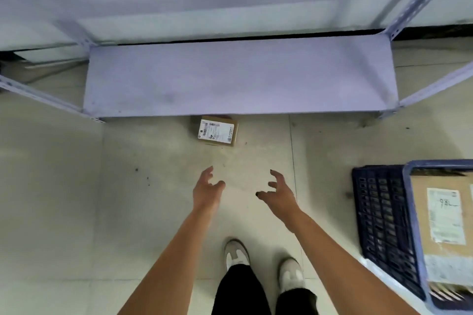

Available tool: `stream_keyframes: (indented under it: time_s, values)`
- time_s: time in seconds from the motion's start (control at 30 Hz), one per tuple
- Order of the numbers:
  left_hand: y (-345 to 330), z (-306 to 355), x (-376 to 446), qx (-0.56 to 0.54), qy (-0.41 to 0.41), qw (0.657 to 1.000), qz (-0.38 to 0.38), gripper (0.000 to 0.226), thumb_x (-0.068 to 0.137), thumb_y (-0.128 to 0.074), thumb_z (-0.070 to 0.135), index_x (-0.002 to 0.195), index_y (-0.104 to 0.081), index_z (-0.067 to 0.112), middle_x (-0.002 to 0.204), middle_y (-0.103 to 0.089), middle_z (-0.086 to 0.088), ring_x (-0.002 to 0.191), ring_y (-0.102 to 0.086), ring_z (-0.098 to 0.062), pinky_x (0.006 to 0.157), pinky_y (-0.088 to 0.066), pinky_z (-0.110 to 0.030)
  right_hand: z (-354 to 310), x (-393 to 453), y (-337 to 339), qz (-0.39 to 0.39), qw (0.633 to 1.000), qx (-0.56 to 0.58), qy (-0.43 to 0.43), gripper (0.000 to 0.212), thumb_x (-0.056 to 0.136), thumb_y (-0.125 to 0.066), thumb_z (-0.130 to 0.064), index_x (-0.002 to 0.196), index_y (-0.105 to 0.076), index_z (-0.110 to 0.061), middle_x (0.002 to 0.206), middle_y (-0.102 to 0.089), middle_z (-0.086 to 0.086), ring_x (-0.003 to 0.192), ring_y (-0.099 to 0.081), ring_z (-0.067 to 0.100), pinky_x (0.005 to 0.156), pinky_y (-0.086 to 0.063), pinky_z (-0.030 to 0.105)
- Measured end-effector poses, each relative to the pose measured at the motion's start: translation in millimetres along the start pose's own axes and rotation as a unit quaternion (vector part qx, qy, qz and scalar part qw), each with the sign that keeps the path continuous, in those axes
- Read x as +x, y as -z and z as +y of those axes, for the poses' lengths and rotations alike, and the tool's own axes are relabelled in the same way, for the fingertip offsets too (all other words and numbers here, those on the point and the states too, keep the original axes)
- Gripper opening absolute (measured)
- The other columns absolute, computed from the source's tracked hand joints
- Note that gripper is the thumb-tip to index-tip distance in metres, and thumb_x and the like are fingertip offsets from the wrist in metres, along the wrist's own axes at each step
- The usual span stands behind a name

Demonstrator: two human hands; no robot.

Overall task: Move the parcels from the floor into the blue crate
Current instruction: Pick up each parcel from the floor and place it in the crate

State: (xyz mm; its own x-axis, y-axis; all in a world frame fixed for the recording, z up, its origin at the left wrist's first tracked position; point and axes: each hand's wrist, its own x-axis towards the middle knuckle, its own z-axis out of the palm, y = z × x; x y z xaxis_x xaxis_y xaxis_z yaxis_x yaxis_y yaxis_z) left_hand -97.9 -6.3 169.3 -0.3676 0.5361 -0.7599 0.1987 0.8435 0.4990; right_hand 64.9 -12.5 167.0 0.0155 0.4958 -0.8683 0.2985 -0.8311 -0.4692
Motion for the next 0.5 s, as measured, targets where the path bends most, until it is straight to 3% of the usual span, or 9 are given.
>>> stream_keyframes:
  time_s: [0.07, 0.13, 0.23, 0.3, 0.4, 0.5]
  values:
    - [5.9, -10.5, 46.5, 0.008, -0.003, 1.0, 0.012, 0.054, 0.086, -0.055, 0.006, 0.138, -0.043, 0.015, 0.142, -0.047, -0.006, 0.103, -0.052, -0.018, 0.07, -0.042, -0.003, -9.3, 40.6, -22.1, 0.001, 1.0, -0.014, 0.019, 0.07, 0.086, -0.061, -0.014, 0.145, -0.026, -0.026, 0.141, -0.043, 0.008, 0.116, -0.052, 0.023, 0.085, -0.037, 0.025]
    - [6.6, -21.9, 95.4, 0.015, -0.005, 0.999, 0.028, 0.056, 0.085, -0.056, 0.008, 0.139, -0.04, 0.016, 0.142, -0.047, -0.006, 0.12, -0.051, -0.024, 0.095, -0.04, -0.019, -16.3, 86.0, -40.6, 0.003, 0.999, -0.031, 0.037, 0.071, 0.086, -0.062, -0.016, 0.146, -0.025, -0.025, 0.142, -0.043, 0.006, 0.118, -0.051, 0.023, 0.085, -0.037, 0.025]
    - [-4.0, -32.9, 172.1, 0.009, -0.023, 0.999, 0.042, 0.063, 0.085, -0.058, 0.009, 0.143, -0.033, 0.016, 0.145, -0.044, -0.008, 0.13, -0.045, -0.025, 0.106, -0.034, -0.029, -22.9, 163.4, -60.5, 0.015, 0.997, -0.043, 0.068, 0.075, 0.085, -0.062, -0.017, 0.148, -0.022, -0.025, 0.143, -0.043, 0.008, 0.125, -0.048, 0.025, 0.09, -0.04, 0.027]
    - [-12.9, -36.1, 216.1, 0.002, -0.046, 0.997, 0.053, 0.068, 0.085, -0.06, 0.01, 0.145, -0.029, 0.017, 0.148, -0.039, -0.007, 0.134, -0.041, -0.023, 0.111, -0.032, -0.031, -26.0, 211.1, -69.9, 0.02, 0.997, -0.039, 0.067, 0.08, 0.085, -0.062, -0.02, 0.149, -0.015, -0.026, 0.144, -0.041, 0.009, 0.126, -0.047, 0.027, 0.1, -0.043, 0.034]
    - [-28.5, -40.3, 276.0, -0.009, -0.078, 0.995, 0.068, 0.069, 0.082, -0.061, 0.012, 0.144, -0.032, 0.017, 0.145, -0.042, -0.004, 0.131, -0.044, -0.024, 0.109, -0.035, -0.031, -30.1, 269.1, -84.0, 0.0, 0.999, -0.015, 0.052, 0.087, 0.087, -0.061, -0.024, 0.151, -0.002, -0.027, 0.147, -0.036, 0.008, 0.123, -0.044, 0.028, 0.098, -0.046, 0.048]
    - [-43.9, -43.8, 299.6, -0.062, -0.07, 0.995, 0.037, 0.049, 0.082, -0.058, 0.005, 0.129, -0.045, 0.01, 0.116, -0.058, -0.002, 0.101, -0.055, -0.019, 0.086, -0.039, -0.024, -29.3, 292.3, -93.3, -0.032, 0.998, 0.031, 0.038, 0.093, 0.087, -0.062, -0.021, 0.15, 0.005, -0.028, 0.15, -0.034, 0.004, 0.131, -0.039, 0.027, 0.099, -0.043, 0.055]
